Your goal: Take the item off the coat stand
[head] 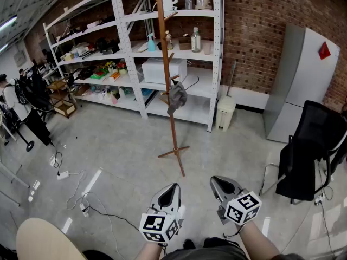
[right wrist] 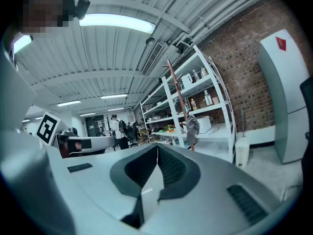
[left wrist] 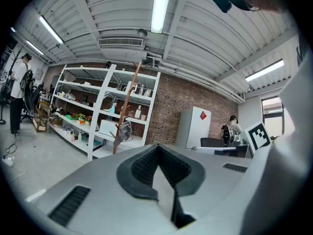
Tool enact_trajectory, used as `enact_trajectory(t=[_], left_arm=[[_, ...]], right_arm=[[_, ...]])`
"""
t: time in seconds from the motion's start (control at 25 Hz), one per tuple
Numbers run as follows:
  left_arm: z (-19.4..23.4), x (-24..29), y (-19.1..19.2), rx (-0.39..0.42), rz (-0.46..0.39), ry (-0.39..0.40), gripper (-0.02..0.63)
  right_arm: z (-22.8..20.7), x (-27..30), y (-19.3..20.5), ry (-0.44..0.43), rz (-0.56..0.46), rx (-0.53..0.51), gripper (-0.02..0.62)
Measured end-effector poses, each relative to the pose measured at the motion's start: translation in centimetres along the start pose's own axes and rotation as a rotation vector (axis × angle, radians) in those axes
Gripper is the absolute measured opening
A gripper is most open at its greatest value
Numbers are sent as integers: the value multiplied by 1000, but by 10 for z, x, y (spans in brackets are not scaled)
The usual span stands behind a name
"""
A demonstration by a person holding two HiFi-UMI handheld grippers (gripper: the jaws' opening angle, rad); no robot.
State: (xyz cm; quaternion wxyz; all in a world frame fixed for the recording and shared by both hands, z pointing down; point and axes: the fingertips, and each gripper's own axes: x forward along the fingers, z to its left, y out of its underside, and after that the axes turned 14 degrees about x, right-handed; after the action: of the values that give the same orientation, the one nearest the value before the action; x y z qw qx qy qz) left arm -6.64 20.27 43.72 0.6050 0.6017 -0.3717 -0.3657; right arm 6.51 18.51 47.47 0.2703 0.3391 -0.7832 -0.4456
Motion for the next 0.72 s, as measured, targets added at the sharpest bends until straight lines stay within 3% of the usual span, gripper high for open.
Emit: enact_trajectory(t=[0.44,0.72], left_arm=[[35,-8,10,-56,5,-11,6],[50,9,19,-62,10,-27,6]], right_arm=[[1,21,2,27,18,7,8],[-10,49,2,-1,22,31,8]])
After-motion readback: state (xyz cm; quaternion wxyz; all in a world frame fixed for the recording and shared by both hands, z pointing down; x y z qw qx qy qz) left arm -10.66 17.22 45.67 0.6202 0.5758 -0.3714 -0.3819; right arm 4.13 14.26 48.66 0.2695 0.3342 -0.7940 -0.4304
